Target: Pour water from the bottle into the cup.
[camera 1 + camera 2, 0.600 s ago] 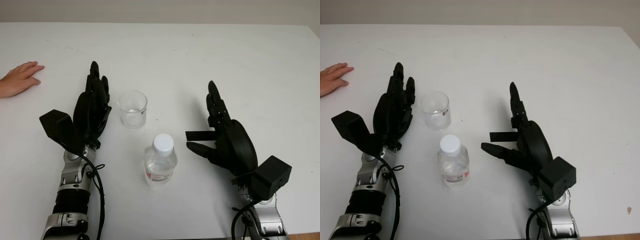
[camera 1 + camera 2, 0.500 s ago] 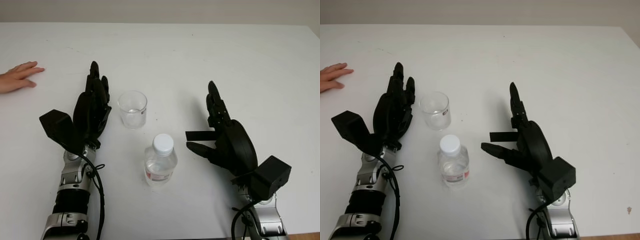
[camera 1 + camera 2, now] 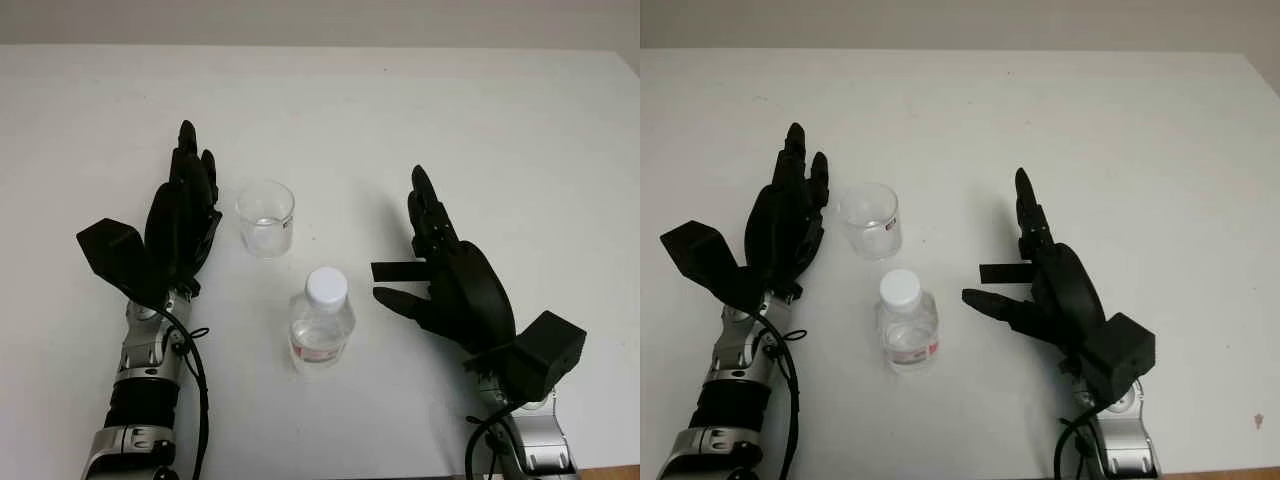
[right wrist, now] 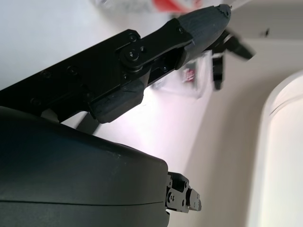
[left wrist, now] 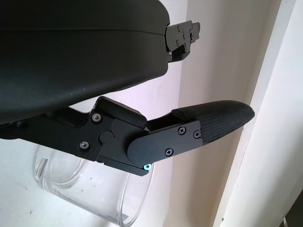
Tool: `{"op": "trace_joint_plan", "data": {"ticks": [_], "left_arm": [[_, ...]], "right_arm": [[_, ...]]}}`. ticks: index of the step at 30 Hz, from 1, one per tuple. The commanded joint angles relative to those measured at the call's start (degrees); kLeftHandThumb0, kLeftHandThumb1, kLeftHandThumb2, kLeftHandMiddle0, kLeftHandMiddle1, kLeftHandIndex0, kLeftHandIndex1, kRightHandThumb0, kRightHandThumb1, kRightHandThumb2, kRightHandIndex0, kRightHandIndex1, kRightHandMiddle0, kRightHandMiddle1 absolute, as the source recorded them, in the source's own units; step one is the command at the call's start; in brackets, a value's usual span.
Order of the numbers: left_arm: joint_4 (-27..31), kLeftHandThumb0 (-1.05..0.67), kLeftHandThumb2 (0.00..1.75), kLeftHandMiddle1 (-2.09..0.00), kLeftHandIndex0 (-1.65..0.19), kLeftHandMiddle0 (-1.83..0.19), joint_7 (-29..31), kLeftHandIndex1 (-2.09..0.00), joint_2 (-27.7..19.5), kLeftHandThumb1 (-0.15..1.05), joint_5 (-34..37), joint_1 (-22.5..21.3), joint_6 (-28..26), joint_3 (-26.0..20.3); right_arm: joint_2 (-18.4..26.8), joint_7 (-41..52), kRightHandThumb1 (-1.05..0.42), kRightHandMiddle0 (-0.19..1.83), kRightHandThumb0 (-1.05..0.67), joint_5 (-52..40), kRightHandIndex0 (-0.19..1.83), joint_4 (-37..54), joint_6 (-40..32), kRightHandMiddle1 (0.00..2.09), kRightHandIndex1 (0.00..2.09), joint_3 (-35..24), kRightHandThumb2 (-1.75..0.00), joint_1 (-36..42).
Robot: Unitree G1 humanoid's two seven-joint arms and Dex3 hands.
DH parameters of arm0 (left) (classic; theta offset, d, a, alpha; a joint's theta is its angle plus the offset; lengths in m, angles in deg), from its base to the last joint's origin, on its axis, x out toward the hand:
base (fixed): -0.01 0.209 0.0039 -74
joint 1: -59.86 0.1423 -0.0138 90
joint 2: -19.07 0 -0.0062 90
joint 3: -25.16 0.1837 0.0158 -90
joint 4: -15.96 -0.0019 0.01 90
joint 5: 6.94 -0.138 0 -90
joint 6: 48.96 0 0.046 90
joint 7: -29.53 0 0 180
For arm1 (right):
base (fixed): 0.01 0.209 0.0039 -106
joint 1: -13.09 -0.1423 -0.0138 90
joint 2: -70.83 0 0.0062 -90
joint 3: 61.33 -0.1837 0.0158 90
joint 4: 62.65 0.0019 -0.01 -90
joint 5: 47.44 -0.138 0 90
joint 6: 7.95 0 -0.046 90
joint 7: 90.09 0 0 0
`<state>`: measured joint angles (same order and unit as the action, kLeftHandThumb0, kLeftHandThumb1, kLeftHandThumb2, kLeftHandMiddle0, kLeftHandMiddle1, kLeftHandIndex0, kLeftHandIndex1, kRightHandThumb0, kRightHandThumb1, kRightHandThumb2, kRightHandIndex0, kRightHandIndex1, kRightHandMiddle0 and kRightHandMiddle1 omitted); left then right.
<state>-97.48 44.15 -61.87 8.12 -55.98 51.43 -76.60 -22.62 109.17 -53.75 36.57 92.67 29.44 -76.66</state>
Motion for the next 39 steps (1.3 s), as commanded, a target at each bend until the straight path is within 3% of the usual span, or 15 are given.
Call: {"op": "trace_joint_plan", "data": {"ticks": [1,6,16,30,39], "left_arm": [[0.21,-0.83,0.71,-0.04,0.19,0.19,0.17,-0.01,-0.34,1.05,-0.04,0.5,0.5,-0.12],[0.53,-0.82,0.71,-0.03,0.19,0.19,-0.18,0.0,-0.17,1.05,-0.18,0.42,0.29,-0.05],[0.03,-0.82,0.73,-0.05,0.18,0.19,-0.3,-0.02,-0.27,1.05,-0.5,0.14,0.87,0.06],[-0.26,-0.82,0.7,-0.04,0.19,0.19,-0.99,-0.02,0.17,1.05,-0.23,-0.59,1.0,-0.05],[-1.26,-0.83,0.69,-0.04,0.19,0.19,-1.5,-0.02,0.21,1.05,-0.4,-1.75,1.38,-0.03]], "right_arm": [[1.77,2.65,-0.87,-0.19,-1.0,-2.64,-0.19,3.87,-1.25,0.0,0.0,-0.17,-0.05,1.68],[4.23,10.02,-0.86,-0.19,-0.95,-9.43,-0.19,8.8,-4.83,0.0,0.0,1.17,-0.05,3.67],[7.61,17.81,-0.83,-0.19,-0.93,-9.56,-0.19,9.3,-8.09,0.0,0.0,5.76,-0.04,3.38],[2.61,20.24,-0.84,-0.19,-0.99,-8.05,-0.19,-4.44,-5.88,0.0,0.0,10.1,-0.06,-3.71],[1.02,21.54,-0.85,-0.19,-1.02,-7.02,-0.19,-8.12,-5.41,0.0,0.0,11.23,-0.05,-7.69]]}}
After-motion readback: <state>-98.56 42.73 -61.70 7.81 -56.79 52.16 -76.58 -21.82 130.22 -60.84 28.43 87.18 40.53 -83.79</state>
